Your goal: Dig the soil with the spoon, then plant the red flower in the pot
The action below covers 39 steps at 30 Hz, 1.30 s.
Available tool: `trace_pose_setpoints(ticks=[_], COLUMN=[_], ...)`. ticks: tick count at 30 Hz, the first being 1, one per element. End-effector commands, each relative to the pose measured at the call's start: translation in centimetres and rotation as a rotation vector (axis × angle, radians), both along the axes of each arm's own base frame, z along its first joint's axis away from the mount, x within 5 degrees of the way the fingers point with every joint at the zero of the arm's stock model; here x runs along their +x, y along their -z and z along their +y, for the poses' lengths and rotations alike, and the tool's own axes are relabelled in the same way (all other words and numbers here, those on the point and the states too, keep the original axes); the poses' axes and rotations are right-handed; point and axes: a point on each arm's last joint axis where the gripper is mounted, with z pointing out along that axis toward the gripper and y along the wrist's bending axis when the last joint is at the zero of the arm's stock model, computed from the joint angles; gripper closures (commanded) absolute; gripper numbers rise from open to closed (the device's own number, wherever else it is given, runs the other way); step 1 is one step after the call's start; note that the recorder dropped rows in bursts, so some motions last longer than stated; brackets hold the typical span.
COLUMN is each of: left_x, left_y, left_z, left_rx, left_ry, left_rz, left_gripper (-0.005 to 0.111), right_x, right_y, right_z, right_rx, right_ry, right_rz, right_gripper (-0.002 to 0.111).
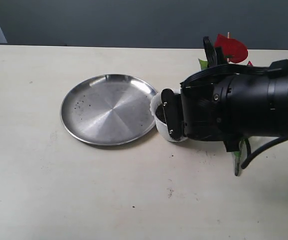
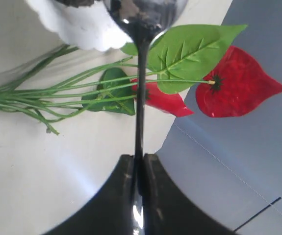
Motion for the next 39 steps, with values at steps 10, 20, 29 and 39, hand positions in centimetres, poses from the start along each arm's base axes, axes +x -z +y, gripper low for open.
trace_pose_setpoints(ticks=[10,20,29,39], left_x=[0.0,0.0,0.0,0.0], left_y=[-0.2,-0.2,-0.2,-0.2], left_z=[-0.1,-0.1,-0.1,-0.1], left_rx=[-0.014,-0.014,-0.014,-0.014], left_ry=[0.006,0.006,0.006,0.006], left_rz=[-0.013,-0.013,-0.013,-0.013], left_gripper=[0.106,0.106,0.106,0.106], right_x=[1.5,0.8,0.8,0.3], right_y=[3.4,3.1,2.5,2.3], right_z=[0.5,0.3,-0.3,0.3], right_rx=[-0.125,-0.042,-0.079,0.229], right_ry=[0.064,0.097,0.158,0.243], right_rz=[-0.128,-0.027,-0.091,0.068], right_gripper=[0.109,0.109,0.109,0.109])
